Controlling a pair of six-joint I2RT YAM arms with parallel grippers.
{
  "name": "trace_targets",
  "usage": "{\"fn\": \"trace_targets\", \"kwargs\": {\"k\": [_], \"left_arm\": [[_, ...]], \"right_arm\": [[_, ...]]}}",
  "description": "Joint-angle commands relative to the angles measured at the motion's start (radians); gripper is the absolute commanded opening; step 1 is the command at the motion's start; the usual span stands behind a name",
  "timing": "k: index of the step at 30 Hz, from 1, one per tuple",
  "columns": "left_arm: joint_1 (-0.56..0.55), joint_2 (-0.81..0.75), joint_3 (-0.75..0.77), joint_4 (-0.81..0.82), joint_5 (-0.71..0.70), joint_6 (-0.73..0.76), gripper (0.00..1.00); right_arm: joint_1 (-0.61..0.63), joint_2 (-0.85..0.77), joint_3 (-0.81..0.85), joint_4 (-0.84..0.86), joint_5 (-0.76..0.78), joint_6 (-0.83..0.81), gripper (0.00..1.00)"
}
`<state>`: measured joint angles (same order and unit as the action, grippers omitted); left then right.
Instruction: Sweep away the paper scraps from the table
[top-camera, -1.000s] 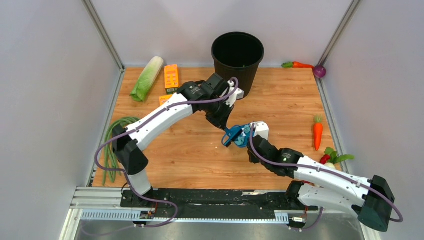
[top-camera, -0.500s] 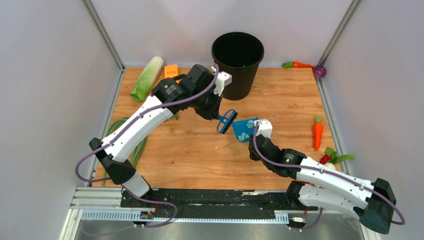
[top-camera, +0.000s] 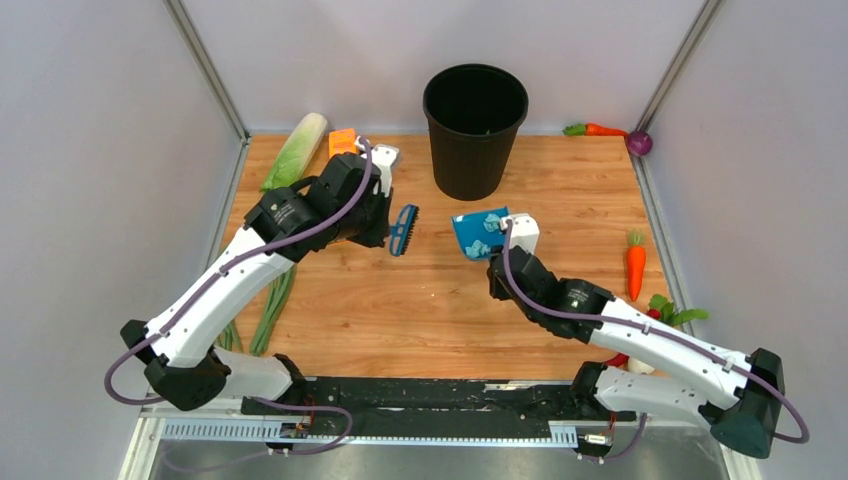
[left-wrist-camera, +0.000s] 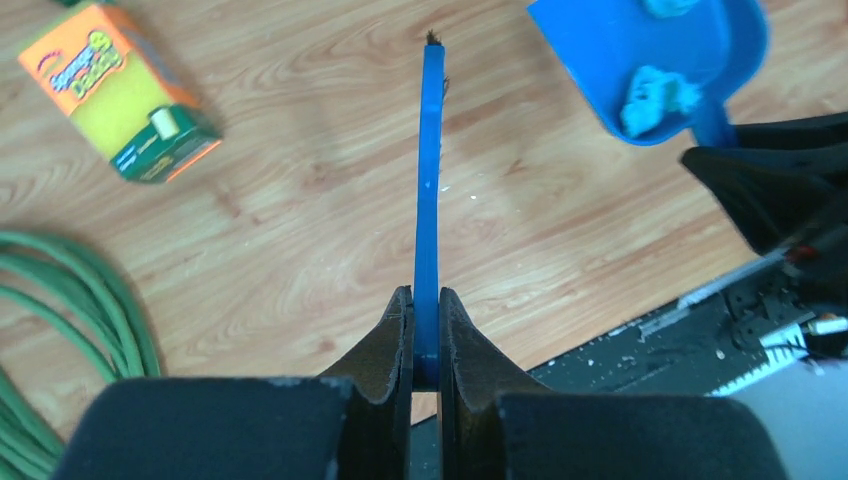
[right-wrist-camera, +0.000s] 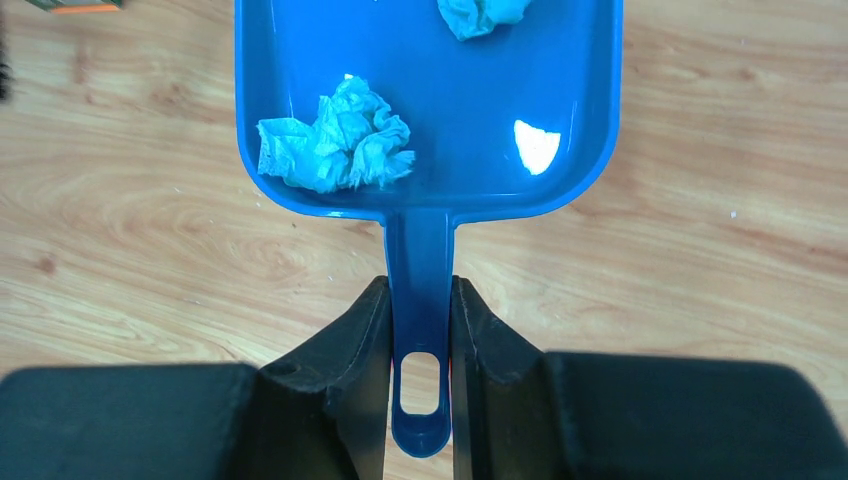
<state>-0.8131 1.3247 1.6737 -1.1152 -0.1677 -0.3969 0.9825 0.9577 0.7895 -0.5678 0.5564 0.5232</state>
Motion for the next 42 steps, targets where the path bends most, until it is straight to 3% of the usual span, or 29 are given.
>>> {"fn": "trace_targets", "kwargs": {"k": [1, 7, 14, 34, 42], "left_arm": [[0.037, -0.073, -0.133, 0.049, -0.056, -0.069, 0.0], [0.048, -0.159, -0.285, 0.081, -0.043, -0.098, 0.0], [0.049, -0.211, -0.361, 0.083, -0.009, -0.137, 0.0], [0.048, -0.331, -0.407, 0.037, 0.016, -0.217, 0.0], [0.048, -0.323, -0.381, 0.034, 0.023, -0.241, 0.0]], "right_arm": [[0.001, 0.052, 0.131, 0.008, 0.022, -0.071, 0.0], [0.001, 0.157, 0.255, 0.009, 0.008, -0.121, 0.0], [-0.005, 0.305, 0.431, 0.014, -0.007, -0.199, 0.0], [-0.237, 0.659, 0.918, 0.02, -0.249, -0.308, 0.0], [-0.353, 0.777, 1.117, 0.02, -0.381, -0.236, 0.0]]}}
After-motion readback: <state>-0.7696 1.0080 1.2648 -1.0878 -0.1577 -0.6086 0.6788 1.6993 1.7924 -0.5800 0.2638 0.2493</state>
